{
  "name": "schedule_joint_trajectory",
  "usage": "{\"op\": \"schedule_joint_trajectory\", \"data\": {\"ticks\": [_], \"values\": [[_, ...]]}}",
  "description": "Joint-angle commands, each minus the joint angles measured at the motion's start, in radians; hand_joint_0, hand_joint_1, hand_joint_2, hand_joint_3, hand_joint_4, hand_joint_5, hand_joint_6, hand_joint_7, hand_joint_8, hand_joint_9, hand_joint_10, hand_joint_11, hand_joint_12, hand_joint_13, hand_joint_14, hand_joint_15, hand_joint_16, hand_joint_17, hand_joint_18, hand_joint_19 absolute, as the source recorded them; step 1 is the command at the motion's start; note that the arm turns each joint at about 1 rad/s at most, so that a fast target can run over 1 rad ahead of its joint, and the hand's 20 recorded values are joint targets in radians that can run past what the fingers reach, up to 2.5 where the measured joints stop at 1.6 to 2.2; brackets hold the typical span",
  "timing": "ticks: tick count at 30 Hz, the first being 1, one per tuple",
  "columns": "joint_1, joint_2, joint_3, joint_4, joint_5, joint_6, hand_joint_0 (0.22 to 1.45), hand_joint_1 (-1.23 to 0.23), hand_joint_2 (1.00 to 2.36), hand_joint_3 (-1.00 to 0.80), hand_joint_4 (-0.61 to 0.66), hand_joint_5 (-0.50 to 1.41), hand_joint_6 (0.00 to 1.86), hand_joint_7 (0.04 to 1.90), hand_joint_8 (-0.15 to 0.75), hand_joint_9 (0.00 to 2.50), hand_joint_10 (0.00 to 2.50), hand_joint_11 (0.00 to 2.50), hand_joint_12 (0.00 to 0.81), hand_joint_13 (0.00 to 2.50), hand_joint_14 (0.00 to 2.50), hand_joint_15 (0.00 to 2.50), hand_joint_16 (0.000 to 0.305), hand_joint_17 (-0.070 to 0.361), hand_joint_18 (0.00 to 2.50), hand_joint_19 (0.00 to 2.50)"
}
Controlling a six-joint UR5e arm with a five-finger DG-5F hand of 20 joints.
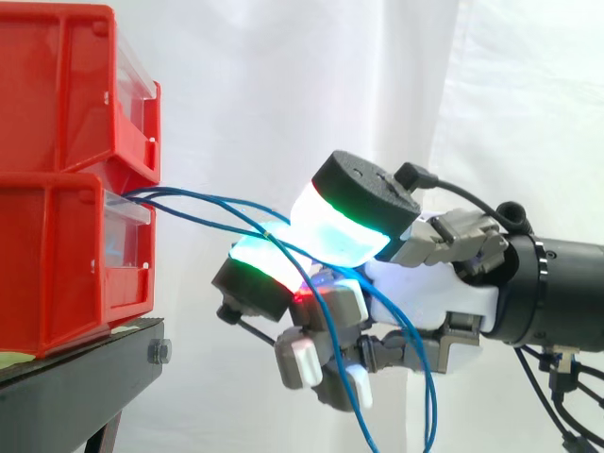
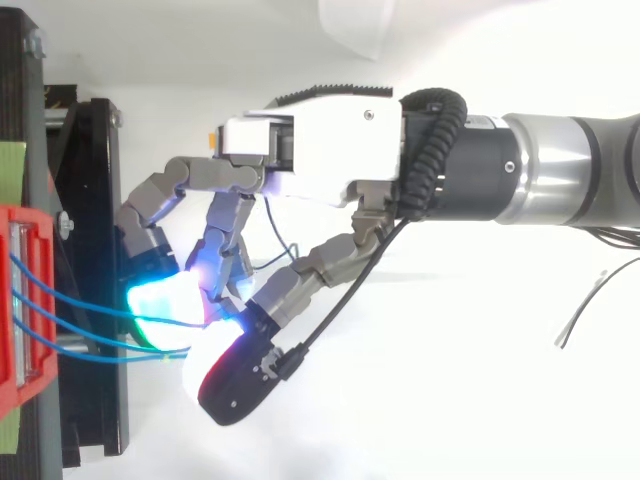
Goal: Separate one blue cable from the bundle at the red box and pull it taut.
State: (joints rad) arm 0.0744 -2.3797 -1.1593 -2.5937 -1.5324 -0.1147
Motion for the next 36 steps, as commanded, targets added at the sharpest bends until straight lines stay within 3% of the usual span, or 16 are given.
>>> {"op": "schedule_joint_trajectory", "data": {"ticks": [1,5,14,21,32,36], "values": [[0.001,0.019,0.000,-0.034,0.002,-0.014,0.76,-0.97,1.00,-0.50,0.29,-0.17,0.87,1.25,0.413,1.08,0.01,1.06,0.400,1.04,0.02,0.59,0.054,0.122,1.15,0.73],[0.001,0.017,0.000,-0.039,0.000,-0.014,0.77,-0.96,1.00,-0.50,0.29,-0.17,0.87,1.24,0.409,1.10,0.01,1.06,0.398,1.04,0.02,0.59,0.054,0.121,1.15,0.73],[0.005,0.017,0.000,-0.068,0.005,-0.011,0.66,-0.87,1.00,-0.50,0.31,-0.16,0.86,1.25,0.412,1.14,0.01,1.06,0.398,1.05,0.02,0.60,0.054,0.121,1.14,0.75],[0.005,0.017,-0.002,-0.068,0.005,-0.011,0.76,-0.98,1.00,-0.50,0.29,-0.17,0.87,1.27,0.409,1.11,0.01,1.06,0.397,1.05,0.02,0.59,0.054,0.121,1.16,0.70],[0.008,0.017,0.000,-0.068,0.005,-0.003,0.80,-0.98,1.00,-0.50,0.25,-0.21,0.89,1.17,0.378,0.95,0.01,1.02,0.400,0.92,0.02,0.56,0.055,0.124,1.07,0.67],[0.010,0.019,0.001,-0.071,0.006,0.012,0.81,-0.96,1.01,-0.35,0.23,-0.23,0.89,1.14,0.369,0.90,0.01,1.00,0.401,0.88,0.01,0.56,0.055,0.124,1.01,0.68]]}}
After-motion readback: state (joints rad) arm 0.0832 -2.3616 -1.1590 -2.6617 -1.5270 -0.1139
